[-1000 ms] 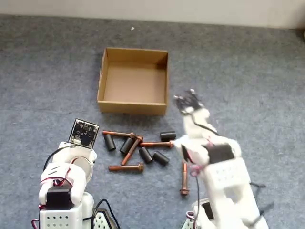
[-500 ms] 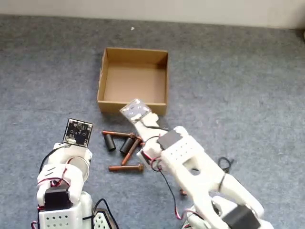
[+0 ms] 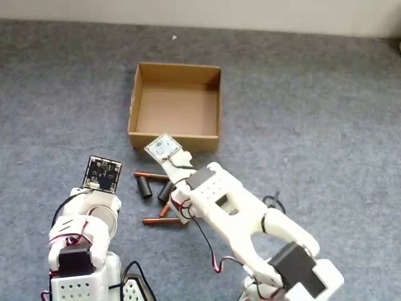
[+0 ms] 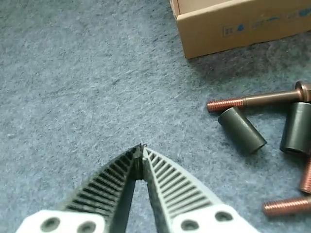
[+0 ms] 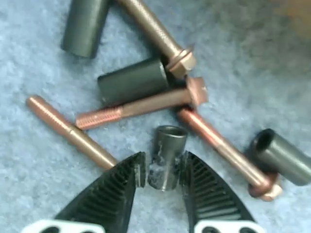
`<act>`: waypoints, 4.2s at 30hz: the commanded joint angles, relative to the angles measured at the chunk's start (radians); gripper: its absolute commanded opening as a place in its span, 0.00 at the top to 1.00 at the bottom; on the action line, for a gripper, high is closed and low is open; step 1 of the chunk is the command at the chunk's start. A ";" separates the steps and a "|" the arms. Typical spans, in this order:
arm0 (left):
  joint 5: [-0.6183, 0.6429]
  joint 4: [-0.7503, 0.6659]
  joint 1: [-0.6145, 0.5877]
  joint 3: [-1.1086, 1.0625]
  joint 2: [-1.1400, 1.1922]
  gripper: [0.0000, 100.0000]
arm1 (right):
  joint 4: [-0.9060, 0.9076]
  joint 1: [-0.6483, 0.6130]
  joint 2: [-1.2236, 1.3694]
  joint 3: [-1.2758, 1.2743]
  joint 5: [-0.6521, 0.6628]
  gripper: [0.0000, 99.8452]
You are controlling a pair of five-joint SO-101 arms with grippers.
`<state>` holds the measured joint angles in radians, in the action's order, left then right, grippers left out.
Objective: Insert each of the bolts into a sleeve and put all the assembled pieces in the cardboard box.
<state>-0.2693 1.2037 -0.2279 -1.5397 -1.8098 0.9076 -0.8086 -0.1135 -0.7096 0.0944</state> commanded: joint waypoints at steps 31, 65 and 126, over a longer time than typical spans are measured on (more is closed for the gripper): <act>-0.235 0.014 0.232 0.326 0.189 0.94 | 0.176 0.381 -0.937 -0.182 -0.049 1.00; -0.236 -0.227 0.794 0.559 1.474 0.84 | -0.004 0.707 -1.102 -0.363 -0.150 1.00; 0.608 -0.494 0.596 0.662 0.211 0.99 | -0.321 -0.018 -1.531 -0.539 0.173 1.00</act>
<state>0.3092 0.7357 0.3629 -0.9168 -1.5934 0.6743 -0.7933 -1.6141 -1.2375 0.2355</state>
